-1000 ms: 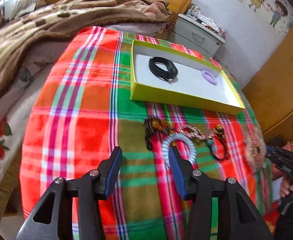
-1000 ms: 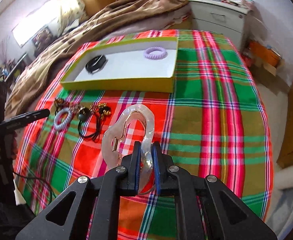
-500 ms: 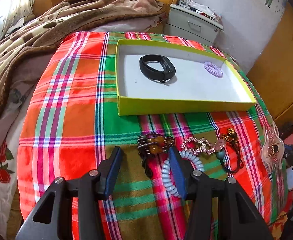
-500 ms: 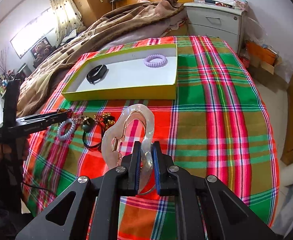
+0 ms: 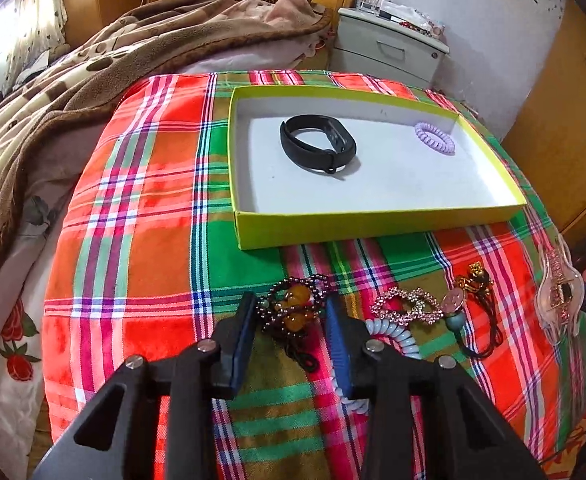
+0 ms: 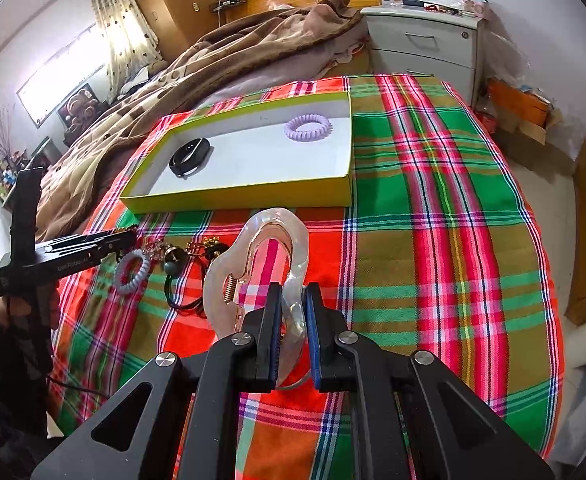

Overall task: Organize jewelry
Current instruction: 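Grasp the amber bead bracelet with the left tool while the right tool holds the claw clip, then place the amber bracelet in the box with the left tool while the right tool places the claw clip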

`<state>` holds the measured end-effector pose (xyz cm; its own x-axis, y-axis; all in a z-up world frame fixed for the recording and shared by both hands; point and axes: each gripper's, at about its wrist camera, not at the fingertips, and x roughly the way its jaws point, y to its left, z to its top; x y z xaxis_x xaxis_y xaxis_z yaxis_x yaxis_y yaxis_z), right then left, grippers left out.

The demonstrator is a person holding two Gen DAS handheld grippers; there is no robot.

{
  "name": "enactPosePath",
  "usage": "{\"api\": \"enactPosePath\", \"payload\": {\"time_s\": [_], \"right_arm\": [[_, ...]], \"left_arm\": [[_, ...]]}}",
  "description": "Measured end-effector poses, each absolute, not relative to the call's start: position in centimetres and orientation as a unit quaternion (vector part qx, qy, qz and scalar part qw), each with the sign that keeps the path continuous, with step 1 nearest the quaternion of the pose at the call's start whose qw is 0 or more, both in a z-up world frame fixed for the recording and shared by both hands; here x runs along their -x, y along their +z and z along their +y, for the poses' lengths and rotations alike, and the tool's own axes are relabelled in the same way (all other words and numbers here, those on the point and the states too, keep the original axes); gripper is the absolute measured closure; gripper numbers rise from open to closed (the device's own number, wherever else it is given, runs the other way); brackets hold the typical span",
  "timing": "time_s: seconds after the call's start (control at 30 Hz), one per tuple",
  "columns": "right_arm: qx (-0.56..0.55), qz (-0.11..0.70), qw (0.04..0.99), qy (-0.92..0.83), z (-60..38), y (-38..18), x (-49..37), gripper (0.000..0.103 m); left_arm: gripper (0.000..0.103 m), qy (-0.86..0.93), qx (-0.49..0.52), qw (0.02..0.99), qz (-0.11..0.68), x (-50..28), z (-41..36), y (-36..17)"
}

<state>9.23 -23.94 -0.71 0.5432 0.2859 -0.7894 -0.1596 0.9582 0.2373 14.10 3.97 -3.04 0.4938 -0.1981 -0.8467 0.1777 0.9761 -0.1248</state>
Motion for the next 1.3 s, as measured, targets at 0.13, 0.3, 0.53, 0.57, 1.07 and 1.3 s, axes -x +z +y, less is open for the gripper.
{"api": "enactPosePath", "payload": {"time_s": [0.13, 0.3, 0.53, 0.57, 1.07, 1.3], "right_arm": [[-0.069, 0.460, 0.877, 0.125, -24.1, -0.6, -9.3, 0.091], [-0.069, 0.457, 0.879, 0.122, -24.1, -0.3, -9.3, 0.091], [-0.067, 0.448, 0.884, 0.120, -24.0, 0.5, -9.4, 0.091], [-0.066, 0.446, 0.885, 0.120, -24.0, 0.7, -9.5, 0.091], [-0.049, 0.426, 0.894, 0.125, -22.1, 4.0, -16.5, 0.091], [-0.060, 0.447, 0.884, 0.122, -21.5, 3.1, -21.7, 0.091]], "left_arm": [[0.073, -0.108, 0.022, 0.864, 0.492, -14.2, 4.5, -2.9], [0.076, -0.100, 0.024, 0.869, 0.484, -13.7, 5.1, -2.3], [0.077, -0.096, 0.031, 0.877, 0.469, -13.3, 6.0, -0.8], [0.077, -0.098, 0.031, 0.879, 0.466, -13.3, 6.1, -0.5], [0.077, -0.123, 0.044, 0.893, 0.430, -17.5, 4.9, 3.9], [0.077, -0.116, 0.047, 0.885, 0.448, -20.5, 4.0, 2.2]]}}
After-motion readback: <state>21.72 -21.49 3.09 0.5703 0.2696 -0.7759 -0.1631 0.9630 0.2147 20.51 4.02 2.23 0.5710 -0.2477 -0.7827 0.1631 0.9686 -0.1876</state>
